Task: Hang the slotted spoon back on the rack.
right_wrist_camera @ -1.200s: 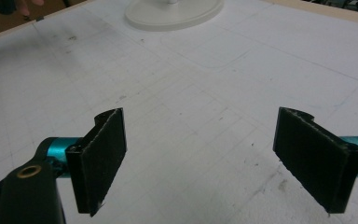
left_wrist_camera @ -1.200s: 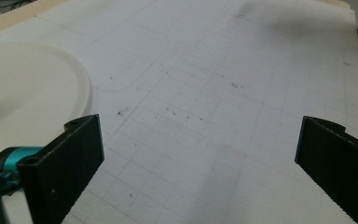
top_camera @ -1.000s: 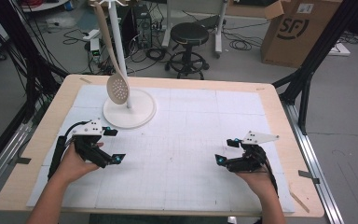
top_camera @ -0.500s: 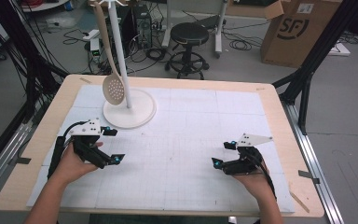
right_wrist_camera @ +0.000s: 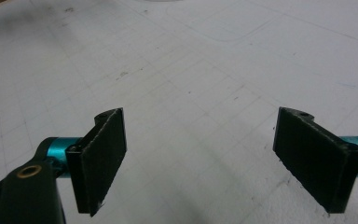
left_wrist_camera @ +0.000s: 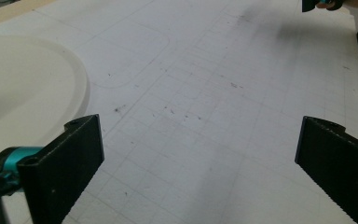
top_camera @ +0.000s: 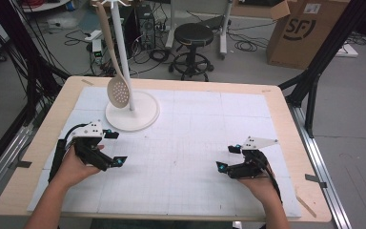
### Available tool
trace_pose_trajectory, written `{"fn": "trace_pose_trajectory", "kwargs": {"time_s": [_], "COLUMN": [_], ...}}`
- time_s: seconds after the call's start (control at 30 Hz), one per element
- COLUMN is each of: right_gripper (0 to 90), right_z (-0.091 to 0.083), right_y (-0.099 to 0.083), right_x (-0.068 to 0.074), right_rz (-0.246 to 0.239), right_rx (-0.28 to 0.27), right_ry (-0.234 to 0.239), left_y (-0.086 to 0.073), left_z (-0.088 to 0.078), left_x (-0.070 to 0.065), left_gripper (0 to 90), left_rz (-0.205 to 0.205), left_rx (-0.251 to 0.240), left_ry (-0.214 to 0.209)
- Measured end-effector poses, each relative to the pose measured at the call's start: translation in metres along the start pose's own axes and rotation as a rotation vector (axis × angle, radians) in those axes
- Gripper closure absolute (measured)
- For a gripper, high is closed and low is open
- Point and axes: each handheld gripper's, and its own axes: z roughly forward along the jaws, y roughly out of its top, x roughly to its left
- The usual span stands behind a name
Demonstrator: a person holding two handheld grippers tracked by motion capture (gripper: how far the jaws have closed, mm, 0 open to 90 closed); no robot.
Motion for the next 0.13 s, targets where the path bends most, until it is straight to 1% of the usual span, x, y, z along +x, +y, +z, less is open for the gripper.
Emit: {"fn": "trace_pose_trajectory", "kwargs": {"time_s": [0.07, 0.13], "right_gripper": [16.2, 16.2], "right_z": [0.0006, 0.0027], "right_y": [-0.0006, -0.0029], "right_x": [-0.0011, -0.0045], "right_rz": [-0.001, 0.009], "right_rx": [0.005, 0.015], "right_ry": [0.002, 0.003], "left_y": [-0.0004, -0.0010], "left_z": [0.0008, 0.0023], "left_x": [0.0011, 0.0023], "left_gripper": [1.6, 1.6], "left_rz": [-0.001, -0.005], "left_rx": [0.004, 0.011], "left_ry": [0.000, 0.001]}}
